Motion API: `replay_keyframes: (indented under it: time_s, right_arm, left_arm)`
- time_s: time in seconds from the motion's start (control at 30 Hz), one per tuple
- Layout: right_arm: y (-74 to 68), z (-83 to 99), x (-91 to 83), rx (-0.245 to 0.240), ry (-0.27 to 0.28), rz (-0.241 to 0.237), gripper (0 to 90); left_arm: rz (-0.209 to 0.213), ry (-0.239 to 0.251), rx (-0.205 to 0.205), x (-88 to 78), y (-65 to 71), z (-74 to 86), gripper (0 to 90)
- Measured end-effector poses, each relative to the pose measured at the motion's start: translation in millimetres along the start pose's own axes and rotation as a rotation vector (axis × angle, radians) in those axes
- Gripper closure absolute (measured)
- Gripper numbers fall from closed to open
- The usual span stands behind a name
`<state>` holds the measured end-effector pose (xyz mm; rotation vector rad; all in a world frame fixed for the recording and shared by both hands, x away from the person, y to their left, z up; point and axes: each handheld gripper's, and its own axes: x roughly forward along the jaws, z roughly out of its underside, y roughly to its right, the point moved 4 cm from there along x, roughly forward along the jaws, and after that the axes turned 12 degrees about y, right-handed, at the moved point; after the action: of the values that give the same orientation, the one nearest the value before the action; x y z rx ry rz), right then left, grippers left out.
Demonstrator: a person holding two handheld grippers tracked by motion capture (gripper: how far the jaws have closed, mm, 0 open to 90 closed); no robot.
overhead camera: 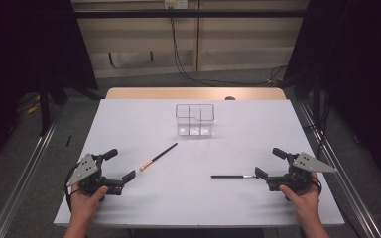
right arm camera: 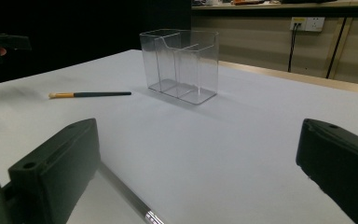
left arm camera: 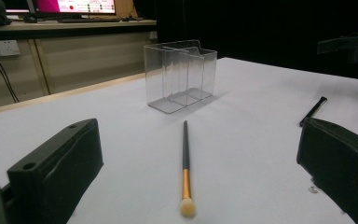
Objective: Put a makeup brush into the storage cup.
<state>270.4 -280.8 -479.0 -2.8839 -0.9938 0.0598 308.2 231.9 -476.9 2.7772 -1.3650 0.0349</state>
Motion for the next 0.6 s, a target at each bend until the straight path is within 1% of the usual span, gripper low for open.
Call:
replay_keyframes:
  time_s: [0.07,0.17,0.33,0.47,0.5,0.6]
  right_arm:
    - [-0.1,0.0,0.1,0.0,0.0,0.0,0.0]
    - [-0.7,-0.7,-0.2,-0.003,0.003,-0.004,0.0]
    - [-0.9,-0.7,-0.5,-0.003,0.006,-0.005,0.0]
    - [-1.4,-0.5,-2.1,-0.004,0.004,-0.006,0.0]
    - [-1.2,-0.5,-2.6,-0.007,0.005,-0.006,0.0]
    - [-1.5,-1.1,-4.0,-0.007,0.009,-0.005,0.0]
  left_arm:
    - [0.0,-0.004,0.004,-0.2,-0.1,-0.2,0.0]
    - [0.001,0.003,0.001,0.5,0.1,-0.7,0.0]
    - [-0.001,-0.013,-0.001,2.1,0.1,0.2,0.0]
    - [0.004,-0.004,0.001,6.6,1.0,-0.4,0.0]
    - [0.007,-0.005,0.007,8.0,1.2,-0.6,0.0]
    - [0.013,-0.008,0.005,11.8,1.3,0.1,0.0]
